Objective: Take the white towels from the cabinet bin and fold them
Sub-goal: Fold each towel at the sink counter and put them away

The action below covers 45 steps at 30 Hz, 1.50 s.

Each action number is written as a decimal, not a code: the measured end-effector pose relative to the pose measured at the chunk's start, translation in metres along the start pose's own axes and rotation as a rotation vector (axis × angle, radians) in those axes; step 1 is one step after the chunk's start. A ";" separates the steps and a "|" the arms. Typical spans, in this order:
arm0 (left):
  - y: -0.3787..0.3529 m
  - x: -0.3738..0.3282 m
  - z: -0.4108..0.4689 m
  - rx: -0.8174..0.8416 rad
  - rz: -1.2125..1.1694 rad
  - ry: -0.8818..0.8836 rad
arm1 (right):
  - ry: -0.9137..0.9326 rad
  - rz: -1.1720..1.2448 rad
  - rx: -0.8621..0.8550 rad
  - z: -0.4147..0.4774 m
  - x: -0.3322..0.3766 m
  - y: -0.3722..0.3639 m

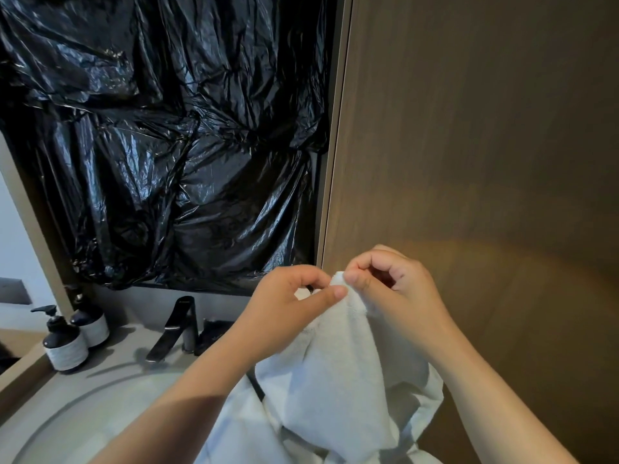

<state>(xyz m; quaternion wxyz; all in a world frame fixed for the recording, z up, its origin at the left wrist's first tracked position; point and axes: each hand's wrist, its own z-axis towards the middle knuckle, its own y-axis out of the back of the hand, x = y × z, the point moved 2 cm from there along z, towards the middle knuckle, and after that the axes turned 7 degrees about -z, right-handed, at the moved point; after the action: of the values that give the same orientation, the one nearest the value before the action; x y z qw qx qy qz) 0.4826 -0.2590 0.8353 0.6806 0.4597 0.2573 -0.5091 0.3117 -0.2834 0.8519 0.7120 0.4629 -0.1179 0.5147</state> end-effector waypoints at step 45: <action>0.039 -0.002 0.022 -0.478 -0.107 0.104 | -0.057 -0.087 0.065 -0.011 -0.024 0.045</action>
<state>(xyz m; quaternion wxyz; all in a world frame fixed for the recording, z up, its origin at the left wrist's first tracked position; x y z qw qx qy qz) 0.5159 -0.2757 0.8610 0.7280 0.2972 0.4289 -0.4447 0.2603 -0.2879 0.8545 0.7145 0.5050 -0.1012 0.4735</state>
